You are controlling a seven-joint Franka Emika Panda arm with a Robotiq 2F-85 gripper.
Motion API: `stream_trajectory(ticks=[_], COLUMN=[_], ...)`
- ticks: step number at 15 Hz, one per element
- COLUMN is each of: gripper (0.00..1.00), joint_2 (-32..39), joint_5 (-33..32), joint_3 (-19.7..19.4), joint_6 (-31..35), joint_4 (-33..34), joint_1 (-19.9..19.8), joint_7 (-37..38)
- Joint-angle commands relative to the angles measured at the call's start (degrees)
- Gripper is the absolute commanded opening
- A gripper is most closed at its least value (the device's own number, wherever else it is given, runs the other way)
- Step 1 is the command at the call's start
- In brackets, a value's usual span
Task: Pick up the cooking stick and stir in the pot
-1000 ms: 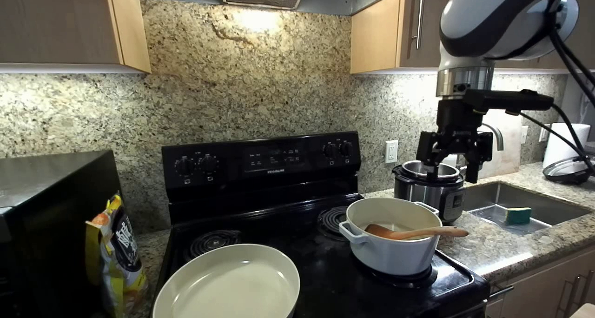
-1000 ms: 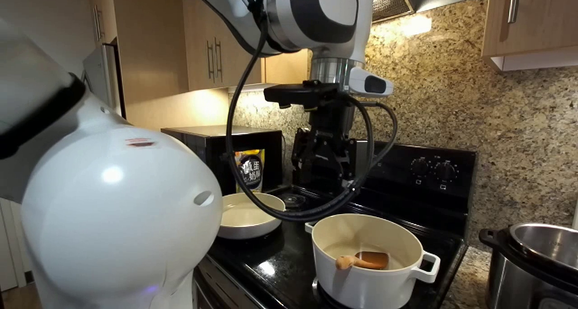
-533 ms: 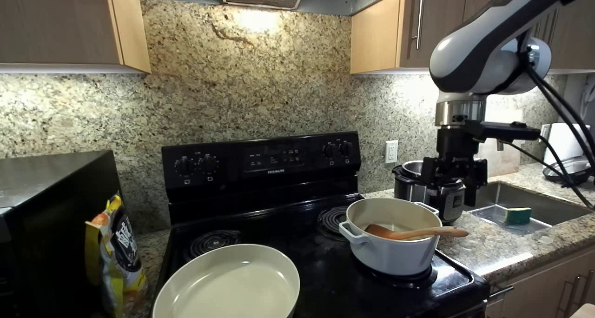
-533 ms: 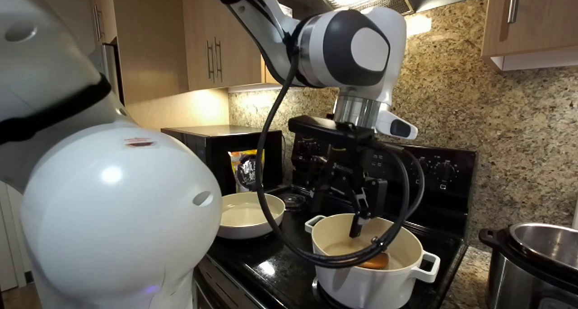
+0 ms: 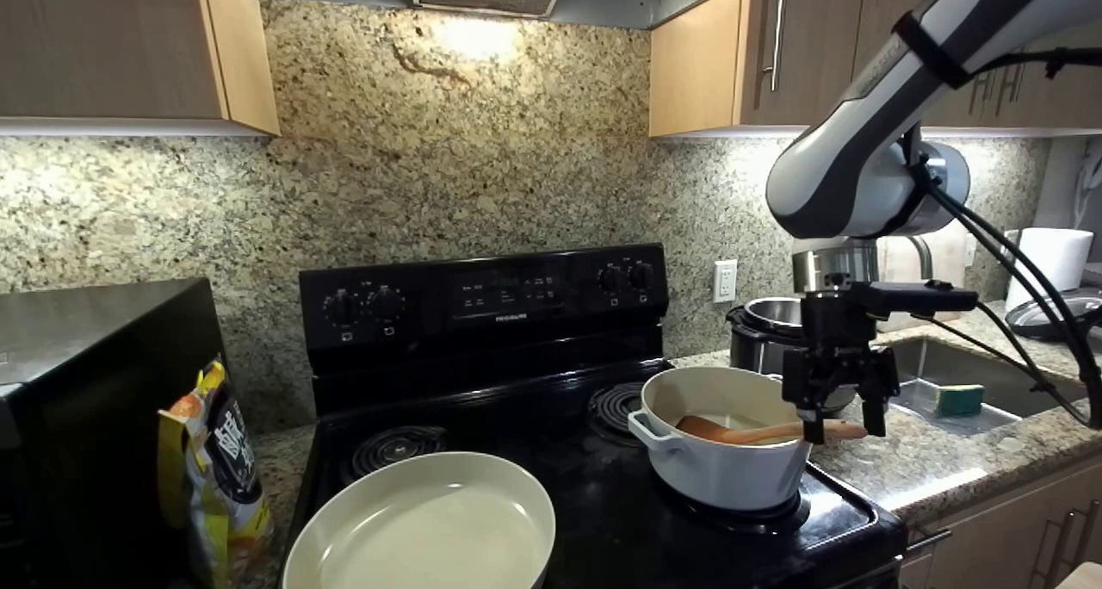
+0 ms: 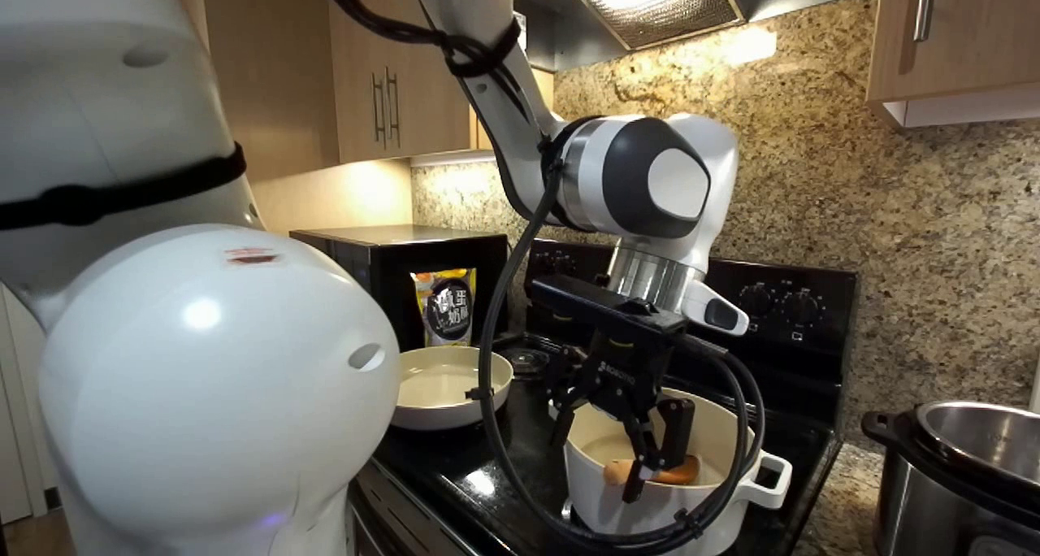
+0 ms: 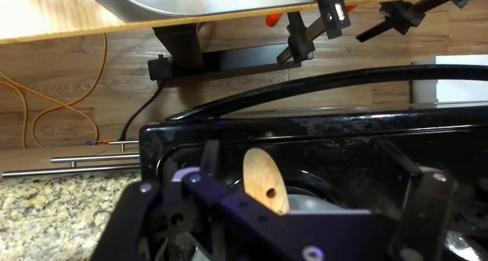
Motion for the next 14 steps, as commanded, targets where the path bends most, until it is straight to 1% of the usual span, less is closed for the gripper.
stream_trajectory(ticks=[1,2,3,4,5,6,7,8,14], gripper=[1.0,1.0,0.77,0.74,0.68,0.67,0.68,0.56,0.16], joint_2=[3.61,3.97,4.22,4.35,4.45,4.48,4.48,4.39,5.15], joint_5=[-1.31,-1.35,-1.44,-1.66,-1.83,-2.09,-2.24,-2.41,-3.04], joint_3=[0.49,0.49,0.48,0.52,0.53,0.5,0.45,0.41,0.32], joint_6=[2.29,2.59,2.7,2.8,2.81,2.86,2.84,2.86,2.2], joint_4=[0.6,0.78,0.99,1.3,1.61,2.05,2.43,2.78,4.17], joint_1=[-0.95,-1.06,-1.13,-1.26,-1.37,-1.55,-1.65,-1.77,-1.67], joint_7=[-1.49,-1.35,-1.4,-1.19,-1.02,-0.79,-0.76,-0.72,-1.88])
